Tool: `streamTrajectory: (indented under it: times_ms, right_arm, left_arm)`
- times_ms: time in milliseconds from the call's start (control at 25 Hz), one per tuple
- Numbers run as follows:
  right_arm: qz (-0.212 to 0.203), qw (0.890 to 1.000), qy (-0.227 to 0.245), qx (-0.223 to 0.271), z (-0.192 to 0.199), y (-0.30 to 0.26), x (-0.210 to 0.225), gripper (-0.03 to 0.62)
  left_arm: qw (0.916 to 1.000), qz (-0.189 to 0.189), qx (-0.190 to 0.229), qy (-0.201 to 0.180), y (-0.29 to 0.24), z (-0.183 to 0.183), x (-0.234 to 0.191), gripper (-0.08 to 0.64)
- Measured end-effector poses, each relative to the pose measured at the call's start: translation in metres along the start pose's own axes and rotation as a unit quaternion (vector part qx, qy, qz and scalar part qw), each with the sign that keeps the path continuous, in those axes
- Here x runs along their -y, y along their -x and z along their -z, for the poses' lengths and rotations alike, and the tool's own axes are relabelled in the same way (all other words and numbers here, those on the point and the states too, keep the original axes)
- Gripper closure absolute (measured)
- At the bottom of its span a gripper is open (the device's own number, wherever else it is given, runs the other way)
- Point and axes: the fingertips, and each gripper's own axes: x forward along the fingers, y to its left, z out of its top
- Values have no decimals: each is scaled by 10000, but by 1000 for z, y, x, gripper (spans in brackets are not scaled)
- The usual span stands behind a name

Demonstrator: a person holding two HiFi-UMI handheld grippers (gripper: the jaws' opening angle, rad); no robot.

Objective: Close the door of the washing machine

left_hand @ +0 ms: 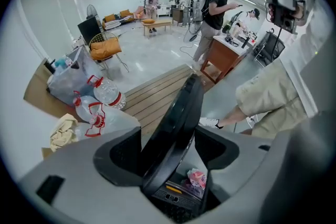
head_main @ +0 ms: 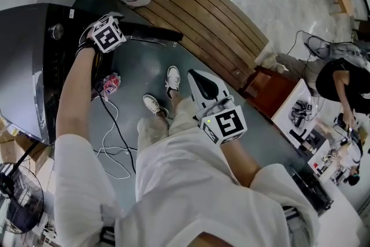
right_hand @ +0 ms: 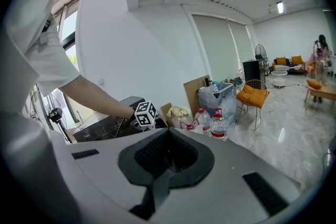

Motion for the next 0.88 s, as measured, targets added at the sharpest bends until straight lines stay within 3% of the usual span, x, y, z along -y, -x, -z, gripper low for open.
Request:
streamTrajectory:
  times_ms: [160,480,880]
  right_arm:
    - [24,10000,-32,-17,6,2,-4,594]
    - [-52,10000,41,10,8,7,-19,594]
    - [-148,9998,93,-17,10,3,-37,594]
  left_arm:
    - [9993,290,-120,-218,0,10,17,256]
    - [9966,457,-410,-553,2,29,43,249]
    - [9857,792,-952,-1143,13,56,76,245]
